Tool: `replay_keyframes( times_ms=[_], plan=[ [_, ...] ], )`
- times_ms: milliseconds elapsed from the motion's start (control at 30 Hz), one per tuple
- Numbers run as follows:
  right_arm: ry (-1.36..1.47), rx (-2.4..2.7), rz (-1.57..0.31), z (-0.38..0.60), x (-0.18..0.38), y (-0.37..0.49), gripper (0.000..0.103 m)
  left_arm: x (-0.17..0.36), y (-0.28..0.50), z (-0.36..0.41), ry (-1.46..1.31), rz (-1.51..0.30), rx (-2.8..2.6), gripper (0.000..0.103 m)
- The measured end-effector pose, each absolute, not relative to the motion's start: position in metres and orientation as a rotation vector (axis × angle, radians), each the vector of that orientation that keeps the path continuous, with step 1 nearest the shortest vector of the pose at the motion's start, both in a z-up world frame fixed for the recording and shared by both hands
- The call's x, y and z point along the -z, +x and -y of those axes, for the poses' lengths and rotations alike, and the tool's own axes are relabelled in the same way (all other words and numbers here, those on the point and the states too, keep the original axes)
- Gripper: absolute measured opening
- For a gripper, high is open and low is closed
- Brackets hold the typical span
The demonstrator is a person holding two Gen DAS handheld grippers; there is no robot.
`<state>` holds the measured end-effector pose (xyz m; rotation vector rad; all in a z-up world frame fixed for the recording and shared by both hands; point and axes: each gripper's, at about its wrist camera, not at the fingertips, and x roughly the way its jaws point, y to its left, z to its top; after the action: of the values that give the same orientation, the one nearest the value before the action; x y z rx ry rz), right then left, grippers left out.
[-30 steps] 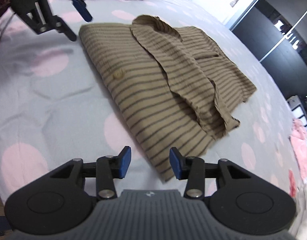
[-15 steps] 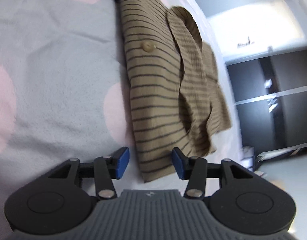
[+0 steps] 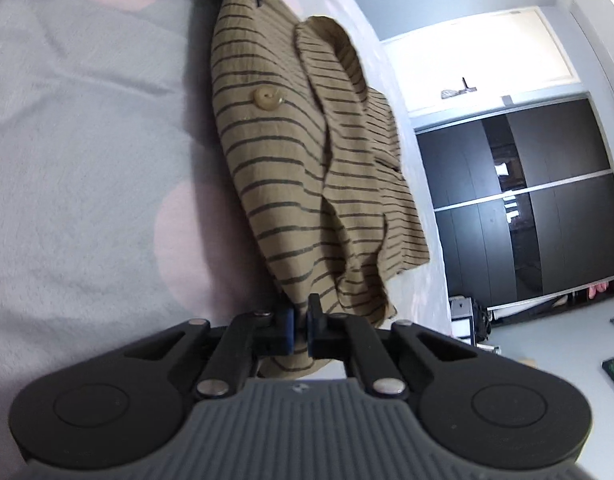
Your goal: Fold clothes
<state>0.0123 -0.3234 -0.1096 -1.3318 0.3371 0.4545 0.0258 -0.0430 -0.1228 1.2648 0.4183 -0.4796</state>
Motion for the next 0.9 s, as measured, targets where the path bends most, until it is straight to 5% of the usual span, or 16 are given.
replay_keyframes(
  times_ms=[900],
  plan=[
    [-1.208,-0.504,-0.444,0.340,0.018,-0.116,0.004,0.026,-0.091,0.025,1.122,-0.458,0.628,0.003]
  ],
)
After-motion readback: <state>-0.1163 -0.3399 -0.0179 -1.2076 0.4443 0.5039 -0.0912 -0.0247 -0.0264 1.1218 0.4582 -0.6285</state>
